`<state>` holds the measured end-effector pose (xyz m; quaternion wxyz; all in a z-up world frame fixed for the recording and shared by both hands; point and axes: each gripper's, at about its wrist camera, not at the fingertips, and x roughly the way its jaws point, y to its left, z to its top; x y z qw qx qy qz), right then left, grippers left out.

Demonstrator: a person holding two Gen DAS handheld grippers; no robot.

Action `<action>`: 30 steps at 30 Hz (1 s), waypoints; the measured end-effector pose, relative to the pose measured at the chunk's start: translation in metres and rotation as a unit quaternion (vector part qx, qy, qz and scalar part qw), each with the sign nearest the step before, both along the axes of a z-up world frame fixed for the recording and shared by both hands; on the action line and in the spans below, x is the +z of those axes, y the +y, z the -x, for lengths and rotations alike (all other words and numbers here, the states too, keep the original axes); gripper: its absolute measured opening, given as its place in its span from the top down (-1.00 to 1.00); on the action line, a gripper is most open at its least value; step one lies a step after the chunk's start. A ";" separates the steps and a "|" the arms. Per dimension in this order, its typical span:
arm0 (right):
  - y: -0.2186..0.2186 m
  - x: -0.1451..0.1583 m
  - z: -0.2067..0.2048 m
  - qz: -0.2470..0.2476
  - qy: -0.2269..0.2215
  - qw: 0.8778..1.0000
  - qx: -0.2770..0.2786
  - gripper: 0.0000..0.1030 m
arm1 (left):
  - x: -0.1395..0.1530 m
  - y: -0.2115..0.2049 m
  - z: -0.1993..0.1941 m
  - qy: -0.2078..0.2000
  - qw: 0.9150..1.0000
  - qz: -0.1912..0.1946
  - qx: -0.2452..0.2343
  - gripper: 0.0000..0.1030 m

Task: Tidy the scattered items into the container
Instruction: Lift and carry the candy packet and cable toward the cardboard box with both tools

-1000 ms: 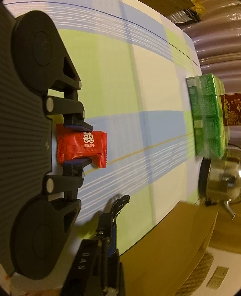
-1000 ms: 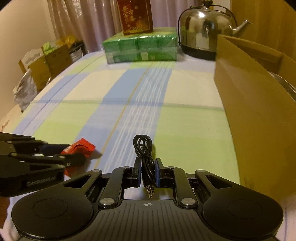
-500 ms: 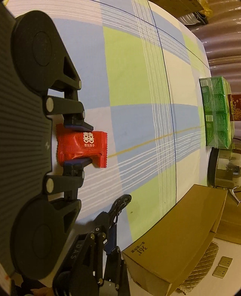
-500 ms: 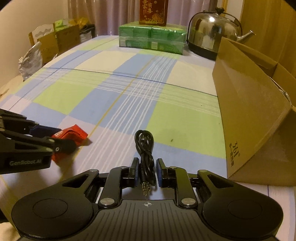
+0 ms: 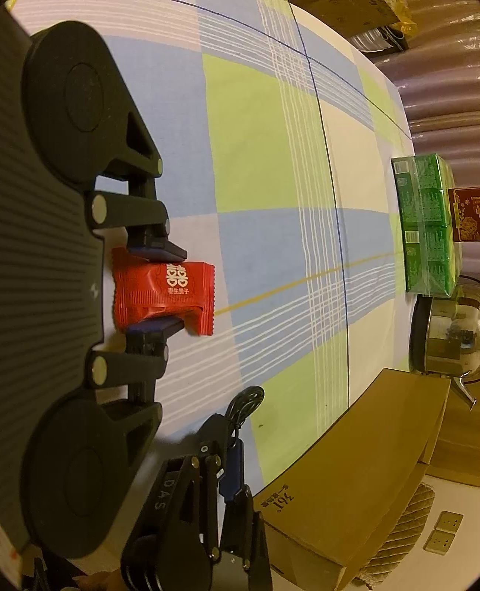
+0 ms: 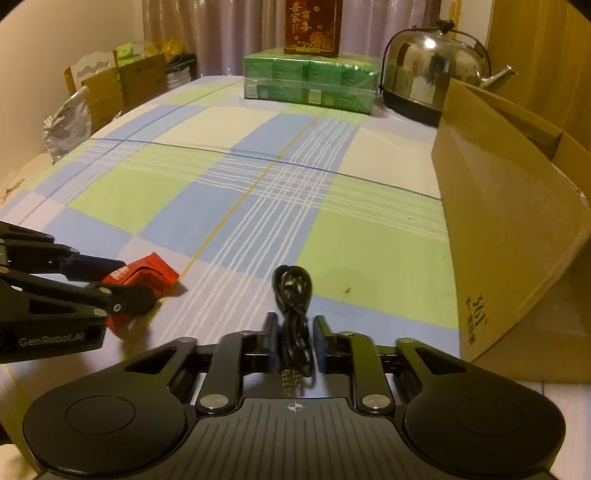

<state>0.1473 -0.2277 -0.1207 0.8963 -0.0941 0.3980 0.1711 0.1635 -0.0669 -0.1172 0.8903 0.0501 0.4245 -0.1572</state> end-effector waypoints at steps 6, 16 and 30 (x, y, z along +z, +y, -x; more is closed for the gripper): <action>-0.001 0.005 0.011 -0.006 0.006 1.000 -0.005 0.78 | 0.003 -0.002 0.004 0.000 1.000 -0.014 -0.002 0.53; -0.008 0.024 0.033 -0.016 0.002 1.000 -0.020 0.78 | 0.009 0.002 0.027 0.007 1.000 -0.013 0.002 0.53; -0.009 0.055 0.061 -0.026 -0.024 0.999 -0.022 0.78 | 0.033 0.002 0.051 -0.008 1.000 -0.007 0.008 0.53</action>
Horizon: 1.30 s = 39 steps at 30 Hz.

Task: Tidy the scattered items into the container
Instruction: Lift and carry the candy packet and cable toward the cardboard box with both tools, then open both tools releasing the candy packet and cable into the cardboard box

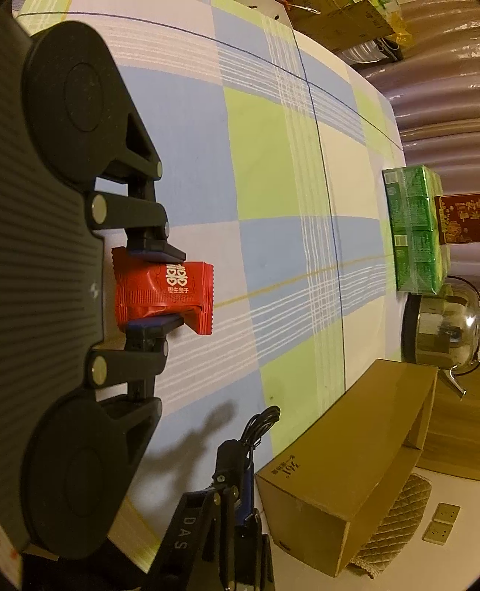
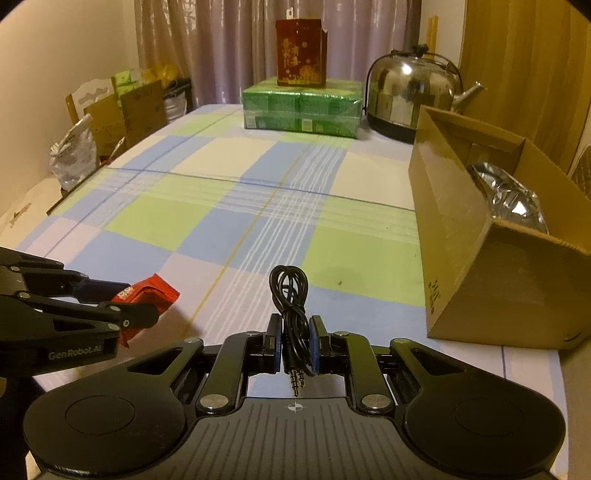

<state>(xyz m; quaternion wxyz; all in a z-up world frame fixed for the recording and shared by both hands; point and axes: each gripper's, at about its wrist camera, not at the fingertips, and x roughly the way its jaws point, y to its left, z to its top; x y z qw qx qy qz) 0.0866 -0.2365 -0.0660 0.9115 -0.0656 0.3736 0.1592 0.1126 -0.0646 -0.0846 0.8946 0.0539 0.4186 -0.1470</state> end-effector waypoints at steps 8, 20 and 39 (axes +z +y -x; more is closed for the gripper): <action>-0.010 0.026 0.010 -0.006 -0.028 1.000 -0.011 0.78 | 0.015 -0.007 0.009 -0.010 1.000 0.005 -0.006 0.53; -0.069 0.089 0.006 -0.009 -0.106 0.992 -0.074 0.78 | 0.063 -0.068 -0.004 -0.055 0.996 0.036 -0.067 0.53; -0.183 0.112 -0.062 -0.005 -0.128 0.981 -0.147 0.77 | 0.123 -0.211 -0.070 -0.096 0.979 0.077 -0.162 0.53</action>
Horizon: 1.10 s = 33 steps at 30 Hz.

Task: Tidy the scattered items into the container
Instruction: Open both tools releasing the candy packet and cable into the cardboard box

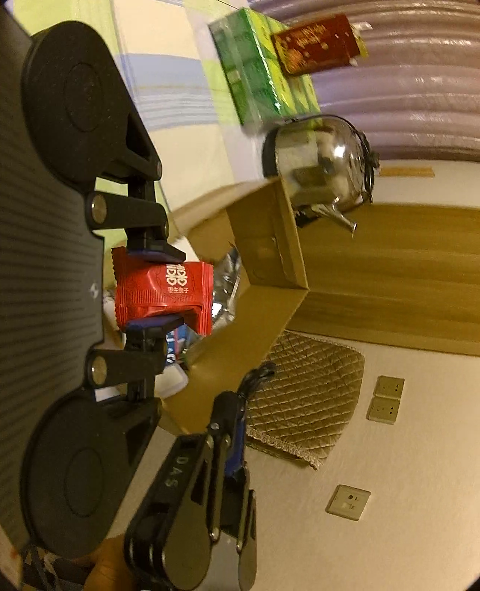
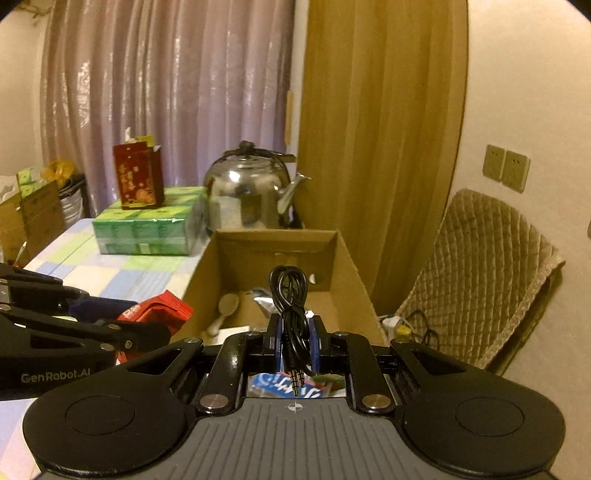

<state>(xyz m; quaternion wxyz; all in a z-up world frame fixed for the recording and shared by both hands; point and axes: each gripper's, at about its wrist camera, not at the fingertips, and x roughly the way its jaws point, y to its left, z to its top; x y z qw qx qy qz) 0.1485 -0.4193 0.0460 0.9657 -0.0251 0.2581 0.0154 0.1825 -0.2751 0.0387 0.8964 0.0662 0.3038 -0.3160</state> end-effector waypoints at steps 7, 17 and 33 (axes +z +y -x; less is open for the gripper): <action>-0.018 -0.004 -0.018 -0.017 0.008 1.000 -0.003 0.77 | -0.004 -0.022 -0.021 0.014 1.000 0.004 -0.005 0.53; -0.034 -0.014 -0.036 -0.023 0.020 0.999 -0.009 0.78 | -0.016 -0.043 -0.041 0.031 0.999 0.007 -0.002 0.53; -0.037 -0.027 -0.048 -0.029 0.036 0.999 -0.004 0.78 | -0.033 -0.048 -0.062 0.051 0.999 0.007 0.014 0.53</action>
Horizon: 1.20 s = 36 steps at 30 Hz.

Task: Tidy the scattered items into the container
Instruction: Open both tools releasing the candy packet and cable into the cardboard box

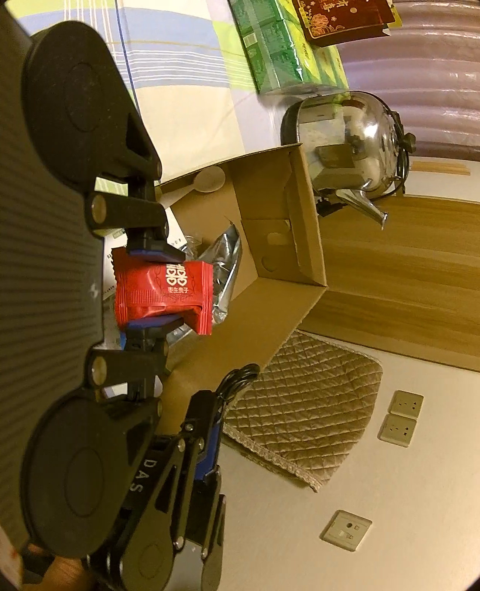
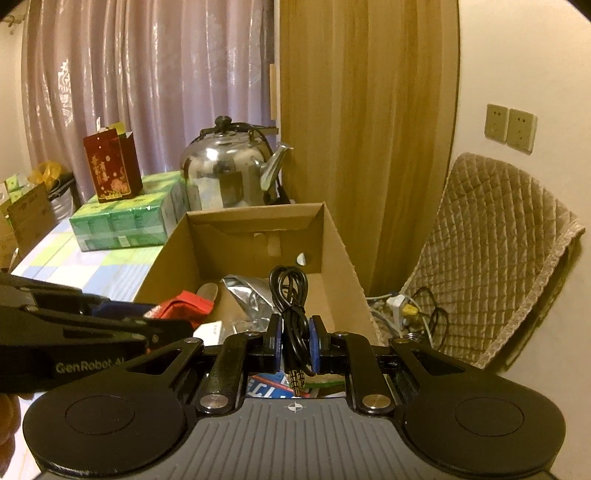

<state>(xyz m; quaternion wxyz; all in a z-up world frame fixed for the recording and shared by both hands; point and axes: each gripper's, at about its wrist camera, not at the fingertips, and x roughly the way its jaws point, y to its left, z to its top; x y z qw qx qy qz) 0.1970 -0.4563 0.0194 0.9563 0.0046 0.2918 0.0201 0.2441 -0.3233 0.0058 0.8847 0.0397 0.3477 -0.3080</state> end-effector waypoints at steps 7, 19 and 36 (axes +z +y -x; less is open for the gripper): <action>0.003 -0.002 -0.003 0.001 0.002 1.000 0.005 0.78 | -0.003 0.000 -0.001 0.003 1.000 -0.002 0.001 0.52; 0.008 0.000 -0.004 0.004 0.001 1.000 0.007 0.78 | -0.003 0.002 -0.001 0.000 1.000 -0.003 0.005 0.48; 0.023 -0.004 -0.008 -0.005 0.014 0.999 0.040 0.77 | 0.002 0.053 0.006 -0.004 0.998 0.011 0.058 0.35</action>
